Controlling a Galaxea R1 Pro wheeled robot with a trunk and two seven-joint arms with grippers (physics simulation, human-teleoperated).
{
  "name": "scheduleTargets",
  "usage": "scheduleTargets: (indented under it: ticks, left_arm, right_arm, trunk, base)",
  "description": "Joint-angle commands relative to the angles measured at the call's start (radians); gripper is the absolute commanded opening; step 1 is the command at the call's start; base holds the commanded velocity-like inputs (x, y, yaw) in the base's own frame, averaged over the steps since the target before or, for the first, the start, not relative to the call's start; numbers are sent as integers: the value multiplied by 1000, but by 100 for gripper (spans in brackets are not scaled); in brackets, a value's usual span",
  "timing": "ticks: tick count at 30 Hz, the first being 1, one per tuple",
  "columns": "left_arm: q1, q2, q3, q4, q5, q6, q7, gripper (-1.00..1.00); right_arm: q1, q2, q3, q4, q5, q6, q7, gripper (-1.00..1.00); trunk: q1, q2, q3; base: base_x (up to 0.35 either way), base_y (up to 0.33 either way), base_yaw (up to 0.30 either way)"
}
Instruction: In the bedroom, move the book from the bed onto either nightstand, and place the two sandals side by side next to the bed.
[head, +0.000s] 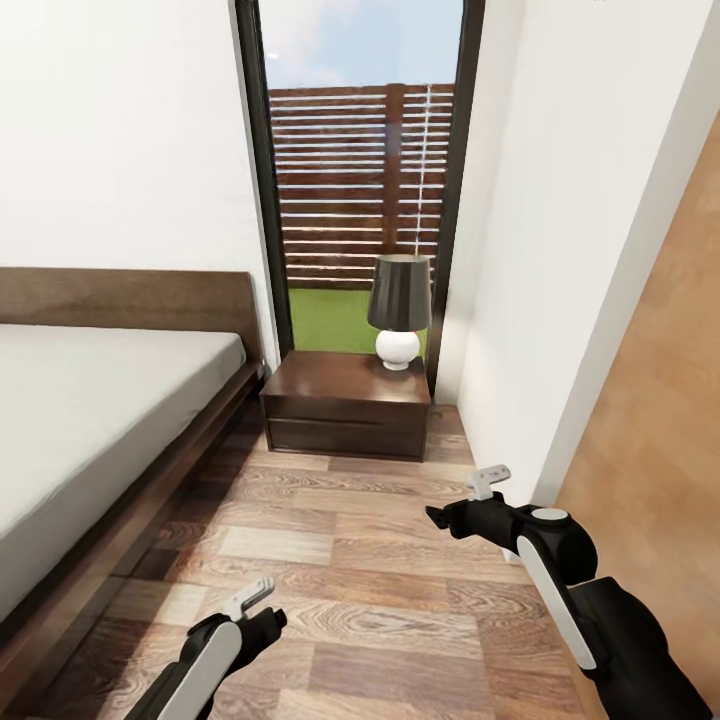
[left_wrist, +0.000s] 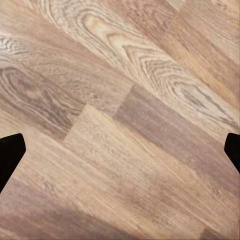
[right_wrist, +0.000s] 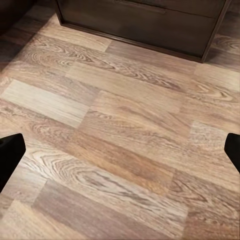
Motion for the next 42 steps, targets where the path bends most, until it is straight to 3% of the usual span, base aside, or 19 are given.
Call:
scheduleTargets:
  ticks: [1, 13, 42]
  left_arm:
    - [-1, 0, -3, -2, 7, 1, 9, 100]
    - [-3, 0, -3, 0, 3, 6, -36, 100]
    - [-3, -4, 4, 12, 11, 4, -45, 100]
  right_arm:
    - [-1, 0, 1, -1, -1, 4, 1, 100]
    - [0, 4, 0, -1, 0, 4, 0, 100]
    - [2, -1, 1, -3, 0, 22, 1, 100]
  trunk:
    - [-4, 7, 2]
    - [-50, 91, 40]
    - [-161, 294, 131]
  base:
    - [3, 0, 0]
    - [1, 0, 0]
    - [0, 0, 0]
